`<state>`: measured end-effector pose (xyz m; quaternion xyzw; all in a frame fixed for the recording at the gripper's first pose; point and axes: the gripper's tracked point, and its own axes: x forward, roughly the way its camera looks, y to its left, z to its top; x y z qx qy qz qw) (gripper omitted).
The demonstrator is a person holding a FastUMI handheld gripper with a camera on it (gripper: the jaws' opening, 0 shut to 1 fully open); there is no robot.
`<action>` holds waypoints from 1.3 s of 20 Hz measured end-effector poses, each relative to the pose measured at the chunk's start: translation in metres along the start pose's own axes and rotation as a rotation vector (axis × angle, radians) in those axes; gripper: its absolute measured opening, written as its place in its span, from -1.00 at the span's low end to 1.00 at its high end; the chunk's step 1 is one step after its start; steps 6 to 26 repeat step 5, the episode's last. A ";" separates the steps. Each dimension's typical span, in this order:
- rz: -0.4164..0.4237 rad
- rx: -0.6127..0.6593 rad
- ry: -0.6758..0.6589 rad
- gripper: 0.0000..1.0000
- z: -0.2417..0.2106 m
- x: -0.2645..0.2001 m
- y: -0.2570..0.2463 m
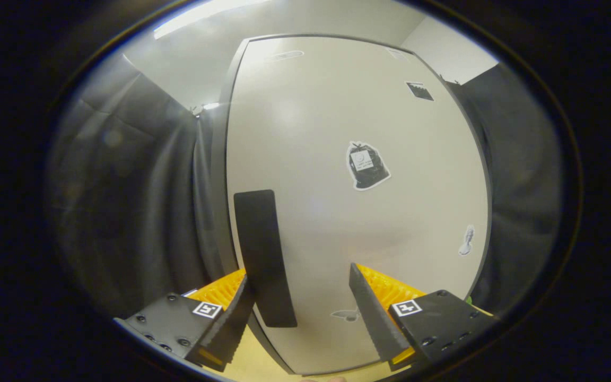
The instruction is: Open the shoe cabinet door, grab the shoes and put them into the shoe cabinet, then close the shoe cabinet door.
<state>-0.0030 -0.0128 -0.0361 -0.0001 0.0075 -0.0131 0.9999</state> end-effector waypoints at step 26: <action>0.026 0.012 -0.001 0.99 0.002 -0.003 0.004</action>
